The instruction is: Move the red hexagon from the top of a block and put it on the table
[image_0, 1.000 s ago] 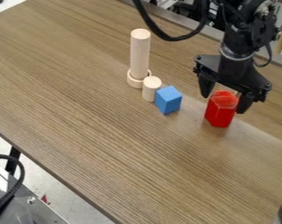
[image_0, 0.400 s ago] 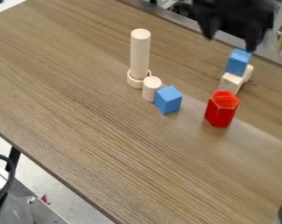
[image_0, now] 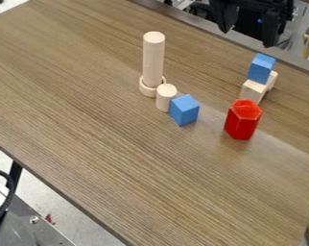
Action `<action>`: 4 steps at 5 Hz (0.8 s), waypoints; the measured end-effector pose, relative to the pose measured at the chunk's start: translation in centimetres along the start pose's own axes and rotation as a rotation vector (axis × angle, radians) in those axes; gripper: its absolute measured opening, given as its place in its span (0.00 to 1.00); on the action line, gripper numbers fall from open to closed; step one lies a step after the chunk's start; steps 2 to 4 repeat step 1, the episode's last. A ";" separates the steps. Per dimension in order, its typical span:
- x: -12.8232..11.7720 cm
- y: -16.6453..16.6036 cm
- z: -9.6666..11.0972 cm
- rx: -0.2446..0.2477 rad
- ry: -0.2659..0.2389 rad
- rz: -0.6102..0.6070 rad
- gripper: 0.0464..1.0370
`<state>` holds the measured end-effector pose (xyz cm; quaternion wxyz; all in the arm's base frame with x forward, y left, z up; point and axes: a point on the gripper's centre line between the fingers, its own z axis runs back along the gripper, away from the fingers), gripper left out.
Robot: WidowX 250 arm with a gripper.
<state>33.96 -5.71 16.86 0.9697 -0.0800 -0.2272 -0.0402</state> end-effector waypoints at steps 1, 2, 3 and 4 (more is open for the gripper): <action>0.0 0.0 0.1 0.000 -0.002 0.000 0.96; 0.0 0.0 0.1 0.000 -0.002 0.000 0.96; 0.0 0.0 0.1 0.000 -0.002 0.000 0.96; 0.0 0.0 0.1 0.000 -0.002 0.000 0.96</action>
